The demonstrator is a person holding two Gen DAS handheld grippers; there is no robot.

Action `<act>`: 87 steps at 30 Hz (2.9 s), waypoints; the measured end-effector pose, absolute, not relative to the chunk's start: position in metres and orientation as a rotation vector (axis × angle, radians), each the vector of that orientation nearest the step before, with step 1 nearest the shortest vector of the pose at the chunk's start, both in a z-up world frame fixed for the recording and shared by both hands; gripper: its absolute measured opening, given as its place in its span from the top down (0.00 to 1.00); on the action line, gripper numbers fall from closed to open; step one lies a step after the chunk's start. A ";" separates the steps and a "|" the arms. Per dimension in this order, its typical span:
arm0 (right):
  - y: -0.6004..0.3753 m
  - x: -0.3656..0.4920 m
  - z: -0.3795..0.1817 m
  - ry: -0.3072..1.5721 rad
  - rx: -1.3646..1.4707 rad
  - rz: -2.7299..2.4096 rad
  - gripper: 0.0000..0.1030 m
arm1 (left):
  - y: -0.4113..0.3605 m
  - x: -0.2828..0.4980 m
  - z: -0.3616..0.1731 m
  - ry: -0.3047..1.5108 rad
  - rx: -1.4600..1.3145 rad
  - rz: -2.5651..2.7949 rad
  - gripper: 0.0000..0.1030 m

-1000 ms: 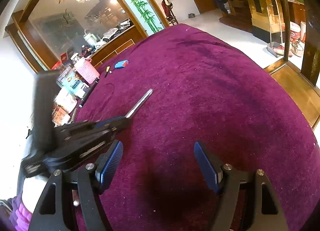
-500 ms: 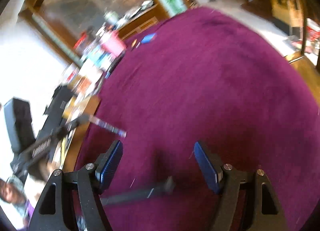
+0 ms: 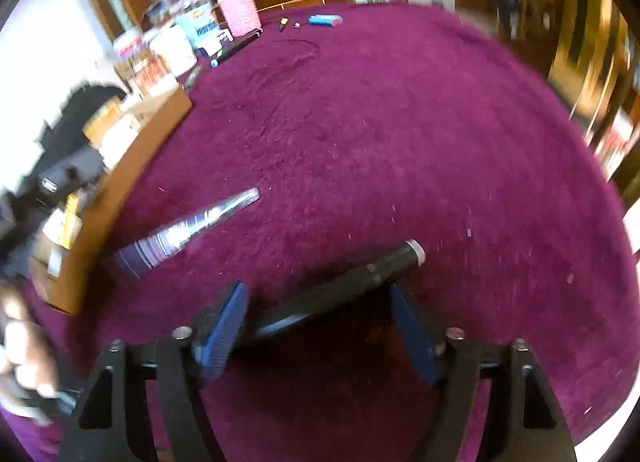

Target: Organize rigid objects

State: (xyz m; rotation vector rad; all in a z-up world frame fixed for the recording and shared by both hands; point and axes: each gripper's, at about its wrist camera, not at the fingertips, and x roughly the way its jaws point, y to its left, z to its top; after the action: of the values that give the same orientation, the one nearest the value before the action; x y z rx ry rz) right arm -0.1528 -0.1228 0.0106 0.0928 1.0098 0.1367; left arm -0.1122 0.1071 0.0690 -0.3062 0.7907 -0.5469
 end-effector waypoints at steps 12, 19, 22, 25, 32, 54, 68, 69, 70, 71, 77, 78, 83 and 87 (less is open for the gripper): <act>-0.143 -0.151 0.021 0.953 0.149 0.178 0.94 | 0.026 -0.114 0.016 0.944 0.100 -0.523 0.65; -0.161 -0.152 0.013 1.059 0.360 0.188 0.73 | 0.028 -0.112 0.020 0.963 0.101 -0.488 0.91; -0.158 -0.154 0.014 1.061 0.384 0.208 0.60 | 0.044 -0.116 0.022 0.967 0.007 -0.505 0.91; -0.138 -0.145 0.014 1.060 0.380 0.217 0.52 | 0.060 -0.127 0.031 0.941 -0.082 -0.524 0.91; -0.084 -0.138 0.009 0.951 0.056 0.180 0.84 | 0.090 -0.145 0.052 0.857 -0.186 -0.536 0.91; 0.017 -0.099 0.066 0.942 0.328 0.644 0.84 | 0.282 -0.150 0.040 0.799 -0.491 -0.112 0.91; 0.103 -0.044 0.030 1.067 0.167 0.636 0.84 | 0.285 -0.154 0.043 0.763 -0.442 -0.061 0.68; 0.106 -0.040 0.030 1.064 0.161 0.635 0.84 | 0.286 -0.156 0.044 0.757 -0.442 -0.059 0.67; 0.109 -0.035 0.029 1.062 0.144 0.622 0.84 | 0.288 -0.157 0.046 0.750 -0.445 -0.058 0.64; 0.112 -0.031 0.029 1.061 0.128 0.612 0.84 | 0.291 -0.158 0.047 0.741 -0.450 -0.056 0.62; 0.123 -0.006 0.023 1.063 0.053 0.552 0.81 | 0.300 -0.160 0.050 0.725 -0.457 -0.032 0.59; 0.122 -0.006 0.025 1.058 0.068 0.561 0.81 | 0.300 -0.161 0.051 0.719 -0.454 -0.030 0.57; 0.104 -0.022 0.046 0.999 0.147 0.575 0.63 | 0.295 -0.168 0.065 0.644 -0.413 0.032 0.39; 0.088 -0.051 0.068 0.868 0.092 0.530 0.42 | 0.277 -0.189 0.092 0.490 -0.284 0.208 0.19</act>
State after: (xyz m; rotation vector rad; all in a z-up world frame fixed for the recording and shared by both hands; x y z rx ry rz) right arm -0.0514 0.0879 0.0680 0.0916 0.8685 0.5299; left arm -0.1894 0.2768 0.0922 -0.2838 0.4897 0.2079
